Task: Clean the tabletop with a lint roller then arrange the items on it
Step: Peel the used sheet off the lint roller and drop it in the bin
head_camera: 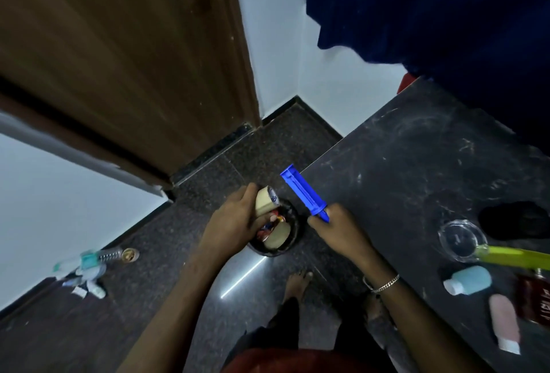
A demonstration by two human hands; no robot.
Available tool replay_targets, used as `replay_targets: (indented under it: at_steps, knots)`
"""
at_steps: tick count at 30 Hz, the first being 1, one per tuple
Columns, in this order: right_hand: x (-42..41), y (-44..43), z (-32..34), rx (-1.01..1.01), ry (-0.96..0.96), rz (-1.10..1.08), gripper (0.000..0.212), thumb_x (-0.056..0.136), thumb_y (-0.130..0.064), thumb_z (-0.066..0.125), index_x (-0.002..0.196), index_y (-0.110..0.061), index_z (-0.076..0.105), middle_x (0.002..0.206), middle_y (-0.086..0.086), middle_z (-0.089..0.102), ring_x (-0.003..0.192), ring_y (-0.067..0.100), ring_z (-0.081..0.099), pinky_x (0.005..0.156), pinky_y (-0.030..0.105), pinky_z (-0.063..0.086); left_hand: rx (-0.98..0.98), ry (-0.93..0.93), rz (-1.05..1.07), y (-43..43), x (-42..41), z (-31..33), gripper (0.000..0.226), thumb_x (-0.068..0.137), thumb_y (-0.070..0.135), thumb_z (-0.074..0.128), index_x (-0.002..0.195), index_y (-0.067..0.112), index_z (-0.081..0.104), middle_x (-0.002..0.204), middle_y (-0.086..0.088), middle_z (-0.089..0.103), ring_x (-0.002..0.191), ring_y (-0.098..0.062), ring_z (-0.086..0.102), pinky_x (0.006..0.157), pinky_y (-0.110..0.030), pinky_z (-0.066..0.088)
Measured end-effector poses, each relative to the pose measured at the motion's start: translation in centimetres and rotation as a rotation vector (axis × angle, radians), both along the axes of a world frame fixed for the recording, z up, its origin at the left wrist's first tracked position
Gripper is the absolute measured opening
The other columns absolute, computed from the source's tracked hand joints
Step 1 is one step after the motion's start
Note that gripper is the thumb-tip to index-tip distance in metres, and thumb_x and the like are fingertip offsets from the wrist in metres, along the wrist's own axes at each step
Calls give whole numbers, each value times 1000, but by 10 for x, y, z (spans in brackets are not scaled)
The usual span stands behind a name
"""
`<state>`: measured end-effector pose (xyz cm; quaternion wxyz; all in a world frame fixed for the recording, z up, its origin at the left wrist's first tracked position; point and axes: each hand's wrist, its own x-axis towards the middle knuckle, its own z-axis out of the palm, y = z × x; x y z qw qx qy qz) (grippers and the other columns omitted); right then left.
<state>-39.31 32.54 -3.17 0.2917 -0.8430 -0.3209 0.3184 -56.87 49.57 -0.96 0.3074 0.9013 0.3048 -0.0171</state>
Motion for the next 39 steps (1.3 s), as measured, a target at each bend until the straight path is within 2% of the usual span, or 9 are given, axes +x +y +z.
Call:
replay_targets:
  at_steps: [3, 10, 12, 14, 16, 26, 34, 35, 39]
  knots:
    - [-10, 7, -12, -32, 19, 11, 42, 79, -32, 62, 56, -14, 31, 43, -2, 28, 43, 7, 26, 44, 29, 28, -39, 7, 18, 1, -7, -14, 50, 92, 49, 69, 129, 28, 43, 122, 2, 58, 106, -20, 58, 81, -43, 54]
    - [-30, 30, -54, 6, 58, -39, 42, 82, -23, 64, 55, -15, 33, 48, -3, 28, 43, 7, 26, 46, 30, 27, -270, 42, 170, 12, -15, -67, 36, 92, 22, 64, 118, 10, 42, 109, -11, 57, 96, -29, 57, 80, -46, 48]
    - [-36, 36, -76, -16, 37, -55, 42, 82, -23, 65, 55, -14, 35, 44, -3, 28, 38, 5, 26, 42, 21, 22, -286, 64, 213, 15, -18, -92, 35, 94, 20, 64, 119, 9, 42, 108, -12, 57, 95, -29, 57, 71, -38, 43]
    - [-42, 44, -102, -56, 25, -68, 41, 82, -24, 67, 55, -11, 39, 43, -1, 30, 37, 3, 28, 40, 23, 23, -278, 77, 243, 18, -23, -119, 38, 95, 23, 64, 124, 11, 42, 109, -9, 56, 93, -25, 55, 62, -24, 35]
    - [-46, 51, -132, -65, 52, -87, 39, 82, -23, 67, 56, -9, 41, 43, 0, 33, 38, 1, 30, 42, 24, 24, -282, 75, 258, 21, -26, -149, 40, 94, 23, 64, 127, 13, 42, 110, -6, 55, 93, -23, 55, 62, -19, 32]
    - [-42, 71, -269, -106, -42, -6, 41, 81, -28, 69, 57, -3, 45, 42, 1, 34, 35, 6, 34, 44, 19, 35, -332, 85, 260, 32, -25, -294, 40, 88, 17, 65, 121, 12, 43, 117, -7, 52, 99, -26, 53, 76, -40, 47]
    - [-38, 78, -317, -114, -25, 9, 42, 84, -26, 68, 54, -13, 41, 46, -3, 36, 43, 12, 38, 42, 19, 24, -380, 129, 288, 32, -15, -363, 44, 89, 20, 66, 124, 11, 41, 123, -10, 50, 104, -24, 49, 77, -33, 37]
    - [-39, 79, -319, -119, -7, -13, 41, 84, -25, 68, 54, -13, 42, 47, -2, 37, 46, 16, 41, 46, 26, 28, -393, 133, 302, 32, -13, -370, 46, 89, 20, 66, 126, 9, 40, 125, -13, 51, 108, -28, 50, 80, -36, 41]
    - [-40, 81, -326, -139, 73, -112, 43, 82, -20, 69, 50, -14, 40, 45, 1, 40, 45, 18, 42, 49, 32, 31, -381, 203, 308, 36, -7, -404, 58, 87, 16, 69, 137, 2, 42, 137, -21, 52, 125, -39, 50, 102, -51, 45]
